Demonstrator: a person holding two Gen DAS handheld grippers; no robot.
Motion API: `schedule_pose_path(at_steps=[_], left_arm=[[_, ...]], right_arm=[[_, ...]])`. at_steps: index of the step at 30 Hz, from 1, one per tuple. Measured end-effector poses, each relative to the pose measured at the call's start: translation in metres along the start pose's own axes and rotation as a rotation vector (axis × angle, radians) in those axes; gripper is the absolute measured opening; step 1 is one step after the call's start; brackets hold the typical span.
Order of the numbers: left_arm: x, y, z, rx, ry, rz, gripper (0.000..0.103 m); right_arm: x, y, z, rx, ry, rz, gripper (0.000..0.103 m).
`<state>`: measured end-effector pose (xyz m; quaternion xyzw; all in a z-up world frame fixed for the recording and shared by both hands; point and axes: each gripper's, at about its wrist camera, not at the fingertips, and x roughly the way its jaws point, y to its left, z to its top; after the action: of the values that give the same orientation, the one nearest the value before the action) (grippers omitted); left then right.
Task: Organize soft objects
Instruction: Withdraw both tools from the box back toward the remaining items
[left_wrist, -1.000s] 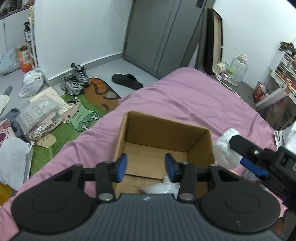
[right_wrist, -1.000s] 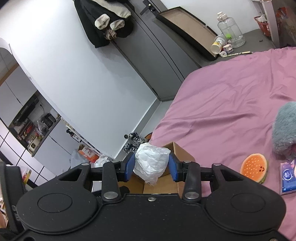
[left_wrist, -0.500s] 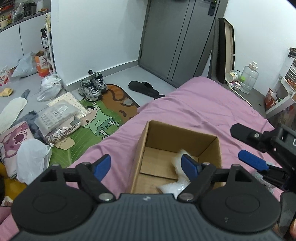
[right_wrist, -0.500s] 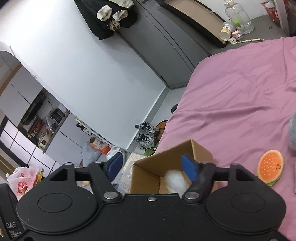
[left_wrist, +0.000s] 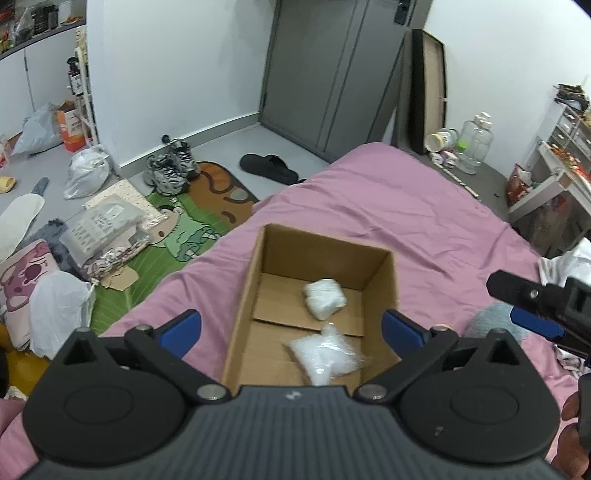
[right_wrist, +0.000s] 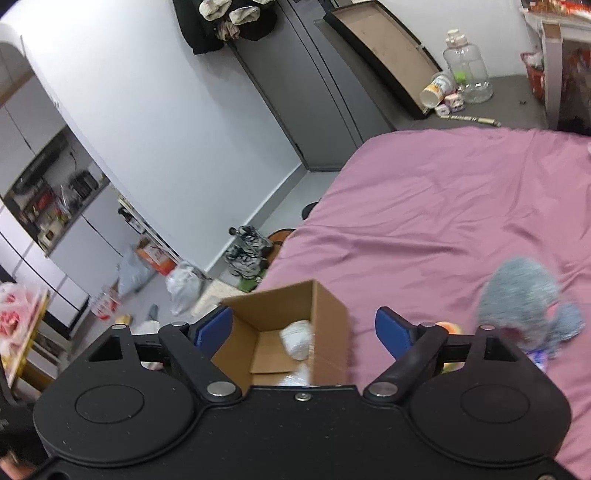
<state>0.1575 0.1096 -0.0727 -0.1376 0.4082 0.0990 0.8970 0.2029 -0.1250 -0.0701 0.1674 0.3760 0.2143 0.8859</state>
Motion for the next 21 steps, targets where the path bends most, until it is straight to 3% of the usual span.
schedule_pose_path(at_steps=[7, 21], left_arm=[[-0.019, -0.021, 0.002, 0.031, -0.041, -0.002, 0.103], [-0.040, -0.076, -0.002, 0.075, -0.048, -0.096, 0.103]], right_arm=[[-0.028, -0.018, 0.012, -0.032, -0.008, -0.045, 0.094], [-0.070, -0.057, 0.026, -0.091, -0.007, -0.100, 0.095]])
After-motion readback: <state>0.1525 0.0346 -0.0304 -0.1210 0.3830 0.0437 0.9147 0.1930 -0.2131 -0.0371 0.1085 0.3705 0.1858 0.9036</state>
